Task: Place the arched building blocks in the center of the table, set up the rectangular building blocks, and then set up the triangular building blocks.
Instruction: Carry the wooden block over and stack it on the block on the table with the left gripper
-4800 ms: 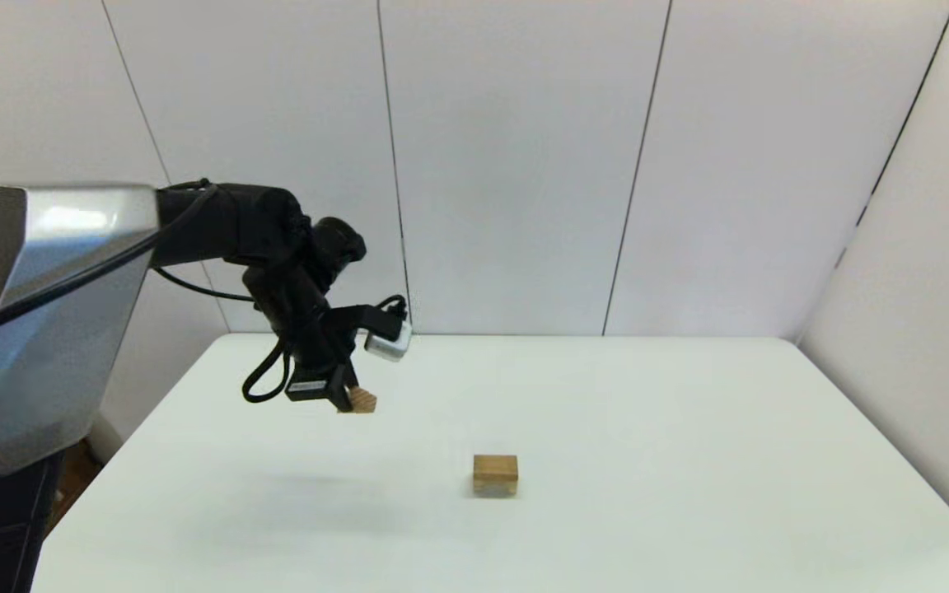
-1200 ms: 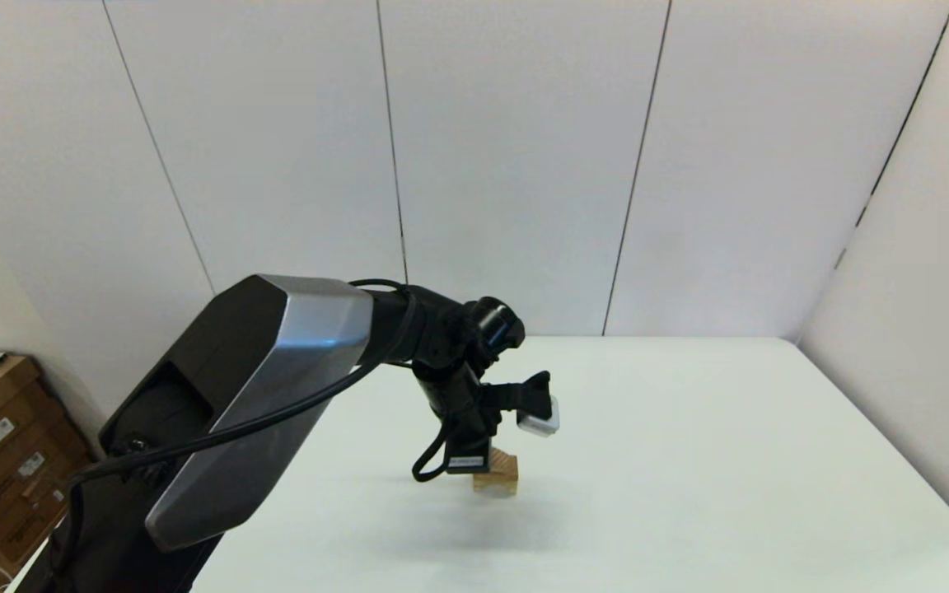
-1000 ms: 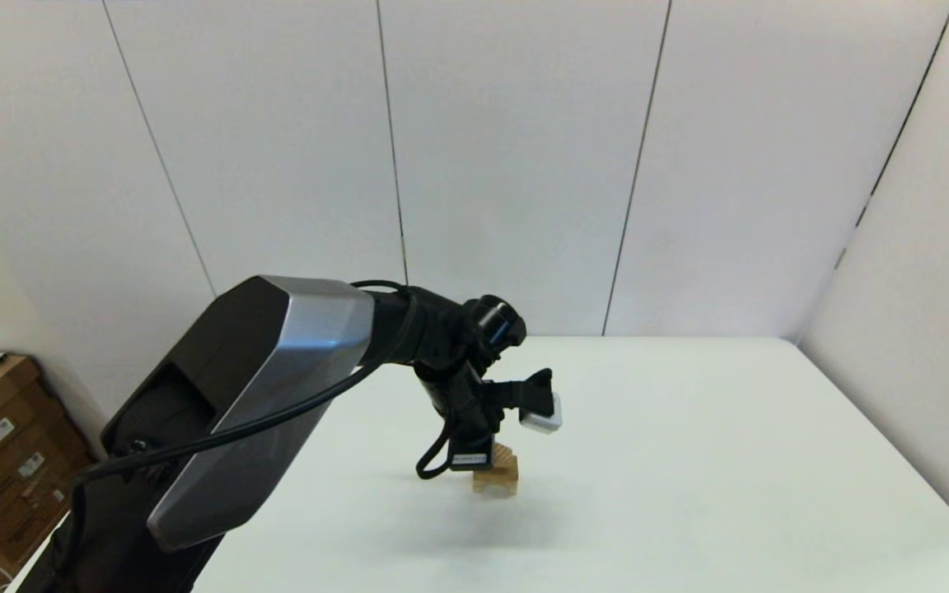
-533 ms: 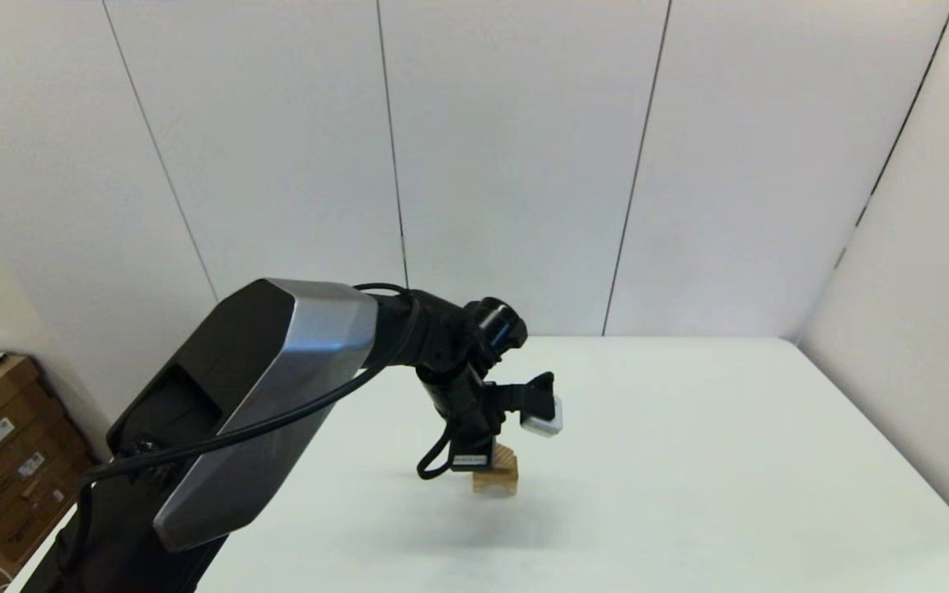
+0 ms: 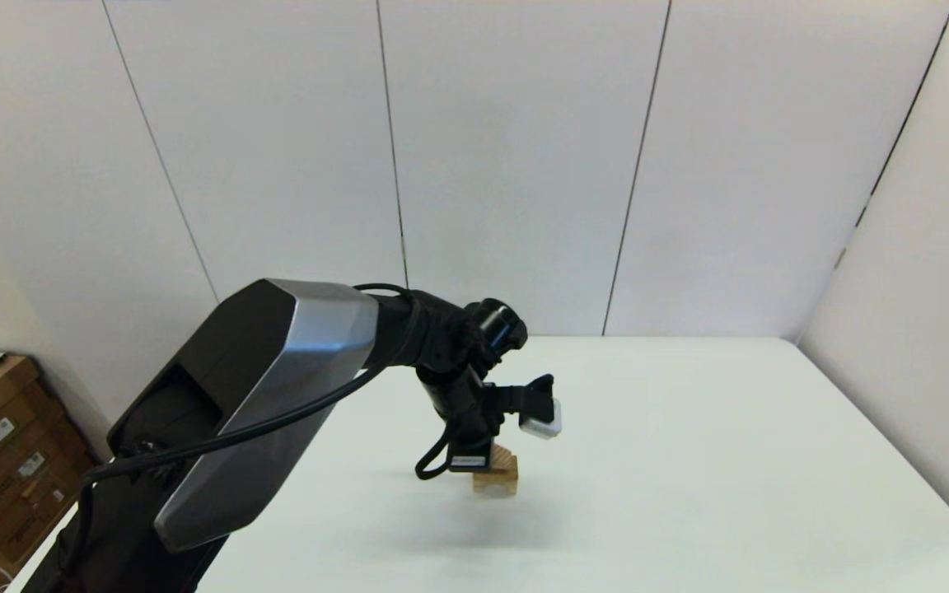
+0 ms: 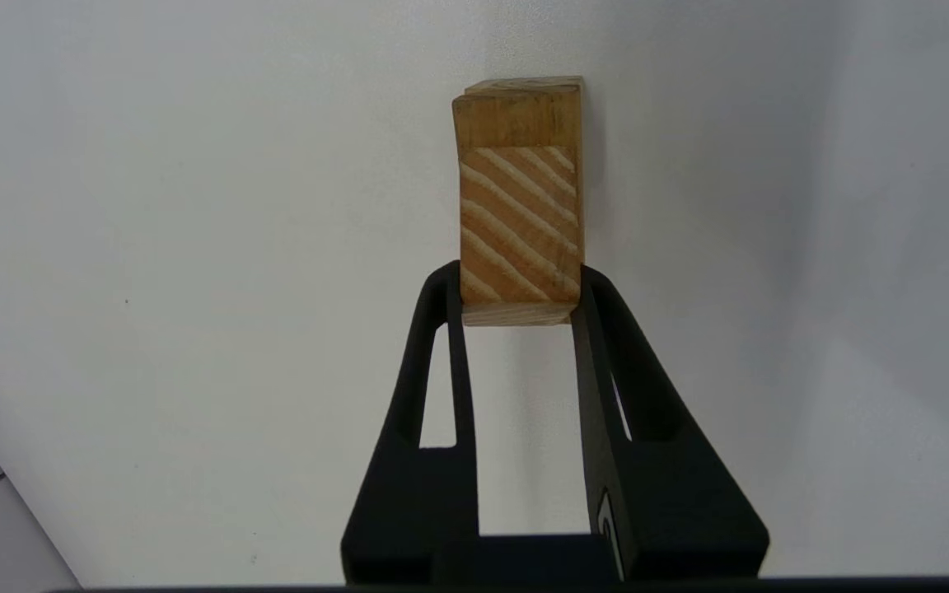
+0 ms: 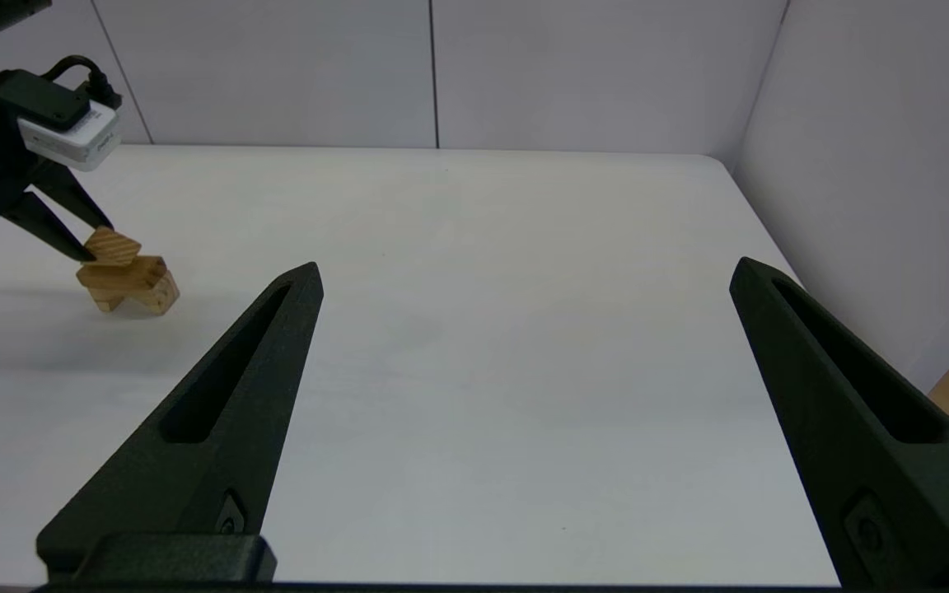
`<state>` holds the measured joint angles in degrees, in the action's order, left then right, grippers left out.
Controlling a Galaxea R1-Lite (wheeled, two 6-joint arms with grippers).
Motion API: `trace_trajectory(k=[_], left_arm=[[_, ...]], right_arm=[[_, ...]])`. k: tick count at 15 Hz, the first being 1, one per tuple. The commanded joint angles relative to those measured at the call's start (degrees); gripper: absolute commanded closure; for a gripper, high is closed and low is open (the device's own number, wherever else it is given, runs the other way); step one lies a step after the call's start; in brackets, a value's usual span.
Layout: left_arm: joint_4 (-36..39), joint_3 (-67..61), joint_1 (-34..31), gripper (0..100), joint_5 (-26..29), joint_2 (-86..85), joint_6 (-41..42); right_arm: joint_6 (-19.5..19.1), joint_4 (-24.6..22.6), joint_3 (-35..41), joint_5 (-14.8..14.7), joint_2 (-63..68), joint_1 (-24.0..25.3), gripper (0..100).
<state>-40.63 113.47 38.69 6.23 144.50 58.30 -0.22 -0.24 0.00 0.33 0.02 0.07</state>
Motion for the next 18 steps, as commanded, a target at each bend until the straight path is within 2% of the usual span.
trace_trajectory(k=[1,18], left_arm=[[-0.2,0.0,0.1,100,-0.1,0.1,0.3],[-0.5,0.0,0.7,100,-1.6,0.3,0.2]], right_arm=[[0.0,0.0,0.1,0.0,-0.1,0.0,0],[0.0,0.0,0.1,0.0,-0.1,0.0,0]])
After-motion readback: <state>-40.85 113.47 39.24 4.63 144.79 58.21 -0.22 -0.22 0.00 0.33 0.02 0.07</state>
